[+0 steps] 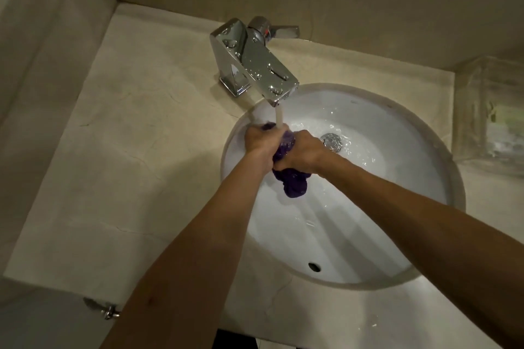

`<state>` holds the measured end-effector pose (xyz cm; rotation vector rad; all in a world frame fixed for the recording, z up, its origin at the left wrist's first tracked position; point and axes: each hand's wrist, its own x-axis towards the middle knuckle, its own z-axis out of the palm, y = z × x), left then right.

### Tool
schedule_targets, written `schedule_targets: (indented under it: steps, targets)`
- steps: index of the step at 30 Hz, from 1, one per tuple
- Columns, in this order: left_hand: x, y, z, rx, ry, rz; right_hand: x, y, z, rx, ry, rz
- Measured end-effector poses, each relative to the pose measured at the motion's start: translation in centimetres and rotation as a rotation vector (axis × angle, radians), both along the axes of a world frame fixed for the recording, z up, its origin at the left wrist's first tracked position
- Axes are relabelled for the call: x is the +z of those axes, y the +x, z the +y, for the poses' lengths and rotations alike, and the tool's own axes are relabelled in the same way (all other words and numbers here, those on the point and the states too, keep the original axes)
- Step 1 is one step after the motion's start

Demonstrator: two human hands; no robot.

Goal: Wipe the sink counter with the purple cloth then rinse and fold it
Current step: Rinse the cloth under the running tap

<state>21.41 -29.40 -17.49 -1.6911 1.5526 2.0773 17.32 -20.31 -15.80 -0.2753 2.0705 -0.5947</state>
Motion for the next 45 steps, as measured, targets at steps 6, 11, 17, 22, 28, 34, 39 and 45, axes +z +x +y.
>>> schedule_targets:
  steps: [6, 11, 17, 22, 28, 34, 39, 45]
  targets:
    - [2.0, 0.3, -1.0, -0.169, 0.115, 0.105, 2.0, -0.5, 2.3, -0.180, -0.245, -0.340]
    - [2.6, 1.8, -2.8, -0.356, 0.279, 0.368, 4.3, -2.2, 3.8, -0.326, -0.348, -0.765]
    - [1.5, 0.4, -0.6, -0.153, 0.094, 0.246, 2.4, -1.9, 2.2, -0.201, -0.176, -0.502]
    - [0.8, -0.4, -0.1, -0.004, -0.004, 0.103, 0.8, -1.2, 0.6, -0.042, -0.033, -0.125]
    - [0.8, -0.1, -0.1, 0.036, -0.067, -0.008, 0.3, -0.3, -0.1, 0.016, -0.028, 0.020]
    - [3.6, 0.8, -1.6, -0.113, 0.126, 0.164, 2.5, -0.3, 1.9, -0.137, -0.324, -0.292]
    - [3.0, 2.5, -2.8, -0.371, 0.277, 0.325, 2.9, -2.6, 3.5, -0.263, -0.210, -0.610]
    - [1.3, 1.8, -1.7, -0.231, 0.163, 0.409, 3.0, -2.1, 2.9, -0.232, -0.247, -0.638]
